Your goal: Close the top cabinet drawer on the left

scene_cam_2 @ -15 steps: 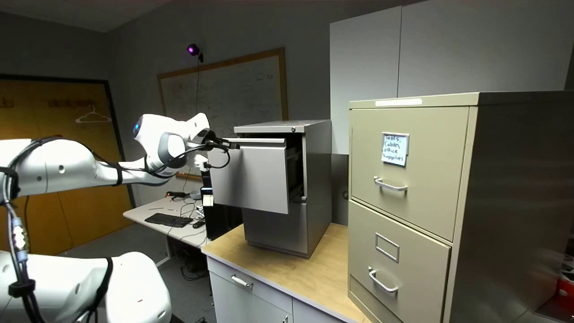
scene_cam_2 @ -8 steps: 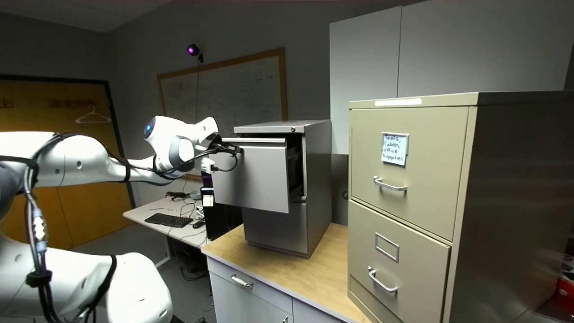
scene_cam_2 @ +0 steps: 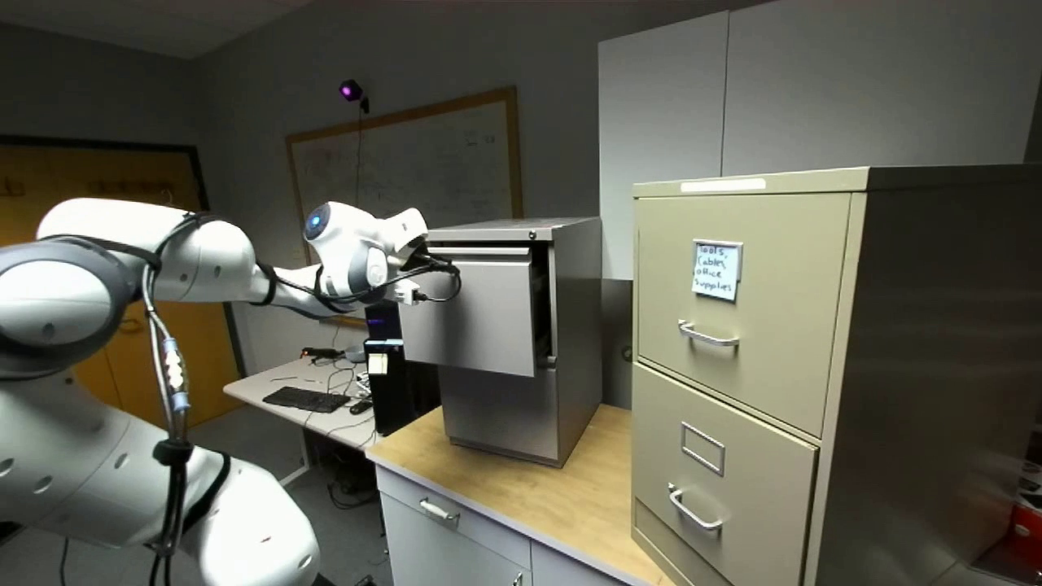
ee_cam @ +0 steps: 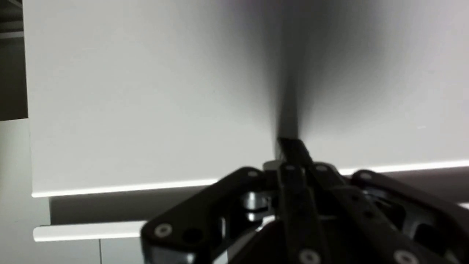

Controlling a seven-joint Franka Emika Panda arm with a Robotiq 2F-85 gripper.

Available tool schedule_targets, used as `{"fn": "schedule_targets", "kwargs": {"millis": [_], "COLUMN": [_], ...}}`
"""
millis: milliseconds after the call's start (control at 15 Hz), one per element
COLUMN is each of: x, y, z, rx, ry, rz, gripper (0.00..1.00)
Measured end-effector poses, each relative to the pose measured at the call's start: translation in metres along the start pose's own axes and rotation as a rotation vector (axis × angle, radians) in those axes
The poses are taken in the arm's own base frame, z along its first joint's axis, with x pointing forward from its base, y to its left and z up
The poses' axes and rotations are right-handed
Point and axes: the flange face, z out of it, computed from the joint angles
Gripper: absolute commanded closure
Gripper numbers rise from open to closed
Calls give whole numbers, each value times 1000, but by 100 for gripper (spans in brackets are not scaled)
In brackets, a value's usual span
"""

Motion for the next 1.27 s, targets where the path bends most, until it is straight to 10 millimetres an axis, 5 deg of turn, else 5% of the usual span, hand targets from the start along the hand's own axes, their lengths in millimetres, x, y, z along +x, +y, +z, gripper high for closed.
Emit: {"fn": "schedule_targets", "kwargs": {"millis": [867,1267], "x": [48,62], "y": [-4,-6], "z": [115,138], "rx": [83,80], "ry": [-147,-211], "rz": [26,28], "gripper": [100,100]}}
